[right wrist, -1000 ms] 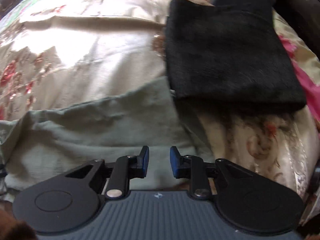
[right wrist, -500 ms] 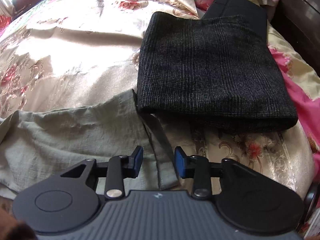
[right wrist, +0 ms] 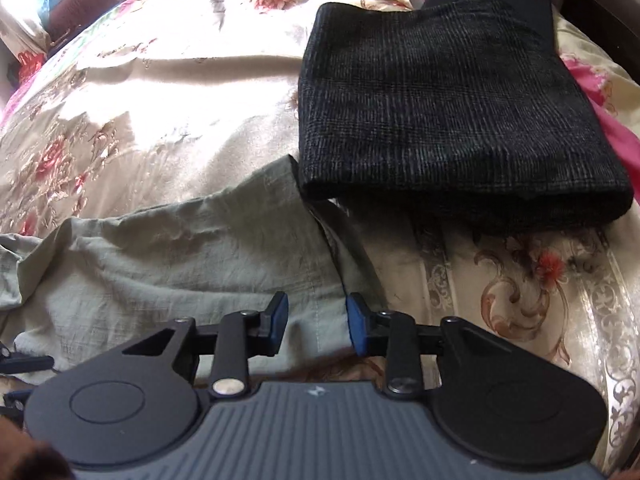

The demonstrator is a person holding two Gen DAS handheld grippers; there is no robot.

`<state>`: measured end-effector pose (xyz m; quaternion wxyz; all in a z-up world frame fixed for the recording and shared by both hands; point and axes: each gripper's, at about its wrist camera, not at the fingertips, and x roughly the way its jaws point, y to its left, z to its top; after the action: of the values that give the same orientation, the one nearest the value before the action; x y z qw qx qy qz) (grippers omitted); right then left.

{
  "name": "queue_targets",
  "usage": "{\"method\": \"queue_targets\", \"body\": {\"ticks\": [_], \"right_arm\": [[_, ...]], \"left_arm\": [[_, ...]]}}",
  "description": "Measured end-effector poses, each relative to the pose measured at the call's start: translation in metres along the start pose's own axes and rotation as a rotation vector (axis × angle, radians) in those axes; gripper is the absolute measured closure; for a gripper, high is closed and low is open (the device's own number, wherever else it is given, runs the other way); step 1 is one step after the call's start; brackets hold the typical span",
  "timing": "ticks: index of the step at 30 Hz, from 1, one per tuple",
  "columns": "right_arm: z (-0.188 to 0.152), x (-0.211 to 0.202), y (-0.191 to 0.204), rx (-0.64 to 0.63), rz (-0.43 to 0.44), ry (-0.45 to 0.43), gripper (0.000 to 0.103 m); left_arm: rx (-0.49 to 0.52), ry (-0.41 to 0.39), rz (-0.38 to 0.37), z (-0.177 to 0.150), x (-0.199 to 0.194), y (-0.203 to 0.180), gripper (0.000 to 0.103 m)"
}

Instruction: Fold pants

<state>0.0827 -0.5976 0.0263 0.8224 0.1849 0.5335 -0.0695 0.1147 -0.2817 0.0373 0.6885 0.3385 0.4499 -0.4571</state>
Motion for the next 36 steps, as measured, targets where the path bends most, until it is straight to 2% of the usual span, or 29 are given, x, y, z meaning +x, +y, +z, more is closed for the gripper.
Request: {"method": "queue_targets", "body": {"ticks": [2, 5, 7, 8, 12, 14, 16, 18, 19, 24, 27, 31, 32, 33, 35, 36], "right_arm": [[0.004, 0.005, -0.008, 0.036, 0.029, 0.046, 0.093], [0.007, 0.015, -0.025, 0.111, 0.063, 0.096, 0.101], [0.009, 0.013, -0.032, 0.153, 0.090, 0.098, 0.099], [0.009, 0.010, -0.031, 0.138, 0.090, 0.084, 0.093], [0.004, 0.013, -0.021, 0.042, 0.070, 0.062, 0.087], [0.003, 0.018, -0.017, 0.026, 0.081, 0.063, 0.078], [0.006, 0.020, -0.016, 0.027, 0.112, 0.065, 0.076], [0.009, 0.018, -0.017, 0.027, 0.115, 0.067, 0.097], [0.010, 0.016, -0.018, 0.027, 0.108, 0.065, 0.101], [0.009, -0.005, -0.035, 0.074, 0.076, 0.027, 0.101], [0.009, -0.012, -0.040, 0.094, 0.074, 0.013, 0.101], [0.004, -0.006, -0.025, 0.012, 0.056, 0.033, 0.100], [0.003, -0.008, -0.020, -0.017, 0.046, 0.025, 0.093], [0.001, -0.012, -0.018, -0.021, 0.036, 0.012, 0.092], [-0.002, -0.024, -0.024, 0.055, 0.034, -0.007, 0.078], [-0.007, -0.033, -0.031, 0.116, 0.041, -0.021, 0.076]], "left_arm": [[0.011, -0.001, 0.007, 0.003, 0.002, -0.003, 0.067], [0.013, -0.011, 0.008, 0.010, 0.004, -0.004, 0.067], [0.014, -0.022, 0.008, 0.014, 0.005, -0.004, 0.067], [0.014, -0.027, 0.006, 0.016, 0.005, -0.005, 0.067], [0.026, -0.039, -0.009, 0.023, 0.009, -0.012, 0.067], [0.041, -0.043, -0.013, 0.026, 0.011, -0.017, 0.067], [0.060, -0.047, -0.014, 0.028, 0.013, -0.023, 0.067], [0.077, -0.050, -0.017, 0.030, 0.014, -0.027, 0.067], [0.084, -0.050, -0.018, 0.030, 0.014, -0.028, 0.067], [0.075, -0.062, -0.026, 0.034, 0.015, -0.030, 0.067], [0.062, -0.077, -0.034, 0.039, 0.018, -0.030, 0.067], [0.069, -0.084, -0.041, 0.045, 0.023, -0.034, 0.067], [0.075, -0.083, -0.039, 0.045, 0.024, -0.035, 0.067], [0.082, -0.083, -0.035, 0.044, 0.024, -0.035, 0.067], [0.086, -0.082, -0.037, 0.043, 0.024, -0.036, 0.067], [0.084, -0.082, -0.039, 0.041, 0.023, -0.036, 0.066]]}}
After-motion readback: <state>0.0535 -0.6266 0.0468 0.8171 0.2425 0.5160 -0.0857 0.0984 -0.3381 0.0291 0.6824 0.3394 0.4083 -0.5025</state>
